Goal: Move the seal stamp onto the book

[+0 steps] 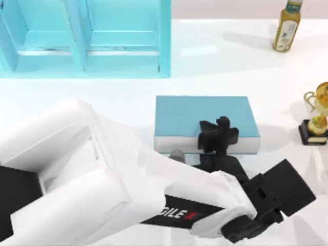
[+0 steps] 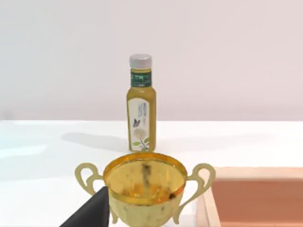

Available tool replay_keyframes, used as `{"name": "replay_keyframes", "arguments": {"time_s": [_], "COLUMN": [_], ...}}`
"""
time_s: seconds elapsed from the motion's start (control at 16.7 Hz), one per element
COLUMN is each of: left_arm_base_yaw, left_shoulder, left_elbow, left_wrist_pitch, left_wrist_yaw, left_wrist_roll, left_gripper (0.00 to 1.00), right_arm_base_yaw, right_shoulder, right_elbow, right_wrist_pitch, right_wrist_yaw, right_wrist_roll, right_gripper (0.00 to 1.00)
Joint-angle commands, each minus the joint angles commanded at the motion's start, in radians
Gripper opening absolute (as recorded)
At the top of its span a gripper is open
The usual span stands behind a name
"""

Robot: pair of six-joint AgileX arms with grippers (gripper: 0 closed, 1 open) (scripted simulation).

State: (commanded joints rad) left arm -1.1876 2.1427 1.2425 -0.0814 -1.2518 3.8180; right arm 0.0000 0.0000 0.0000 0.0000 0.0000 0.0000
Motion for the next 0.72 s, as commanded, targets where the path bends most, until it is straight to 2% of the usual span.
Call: {"name": "replay_keyframes", "arguments": {"time_s": [0.6, 0.72], "left_arm_base_yaw": [0.0, 0.0], "left_shoulder": [0.0, 0.0], "left_elbow": [0.0, 0.0], "left_wrist_pitch": [0.0, 0.0], "left_wrist_yaw": [0.0, 0.0], "left_wrist_roll": [0.0, 0.0], "left_gripper": [0.98, 1.0], "right_arm_base_yaw": [0.0, 0.0], "right_shoulder": [0.0, 0.0], "right_elbow": [0.0, 0.0], "right_wrist_pitch": [0.0, 0.0], "right_wrist_yaw": [0.0, 0.0], "right_wrist_roll": [0.0, 0.0], "right_gripper": [1.0, 1.0]}}
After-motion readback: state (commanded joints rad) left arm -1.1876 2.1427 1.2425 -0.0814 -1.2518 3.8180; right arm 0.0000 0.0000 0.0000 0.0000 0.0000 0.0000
